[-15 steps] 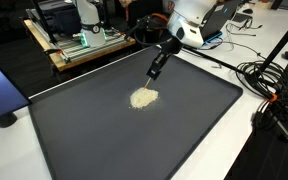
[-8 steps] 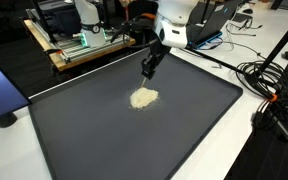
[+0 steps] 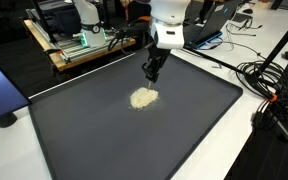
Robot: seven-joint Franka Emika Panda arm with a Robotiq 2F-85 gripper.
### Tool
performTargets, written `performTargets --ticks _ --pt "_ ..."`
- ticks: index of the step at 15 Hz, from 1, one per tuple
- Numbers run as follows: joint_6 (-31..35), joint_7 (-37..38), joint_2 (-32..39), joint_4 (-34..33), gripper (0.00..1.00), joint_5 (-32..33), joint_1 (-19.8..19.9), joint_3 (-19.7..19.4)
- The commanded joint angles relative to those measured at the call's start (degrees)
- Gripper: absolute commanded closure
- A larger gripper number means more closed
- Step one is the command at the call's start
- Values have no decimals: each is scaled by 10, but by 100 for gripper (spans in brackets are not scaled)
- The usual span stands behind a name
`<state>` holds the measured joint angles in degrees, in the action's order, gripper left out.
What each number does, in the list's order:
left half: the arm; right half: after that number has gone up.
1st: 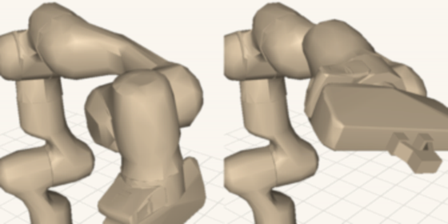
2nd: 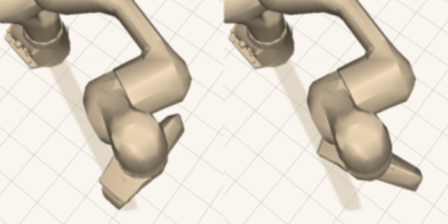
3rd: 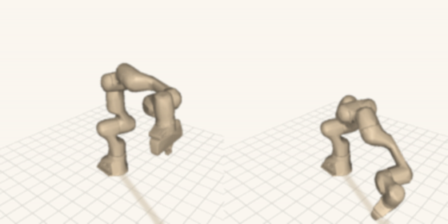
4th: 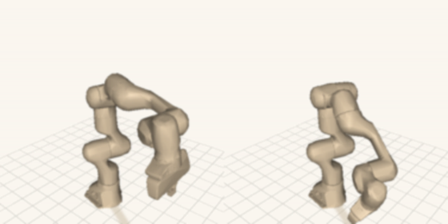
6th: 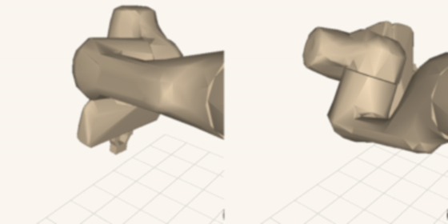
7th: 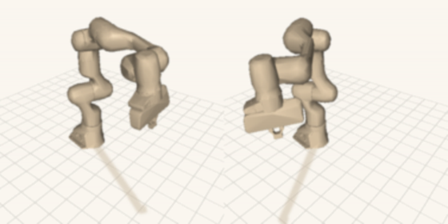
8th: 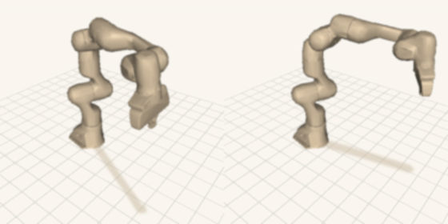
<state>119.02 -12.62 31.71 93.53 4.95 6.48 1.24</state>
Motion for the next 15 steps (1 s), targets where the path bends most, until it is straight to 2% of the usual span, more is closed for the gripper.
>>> performTargets --ticks 1,4,12,15 --pt "35 -64 -7 25 97 -73 41 11" --pt "45 -120 -6 33 97 -135 78 18" --pt "22 -281 20 25 97 -285 174 30" --pt "26 -363 30 29 97 -343 208 36"
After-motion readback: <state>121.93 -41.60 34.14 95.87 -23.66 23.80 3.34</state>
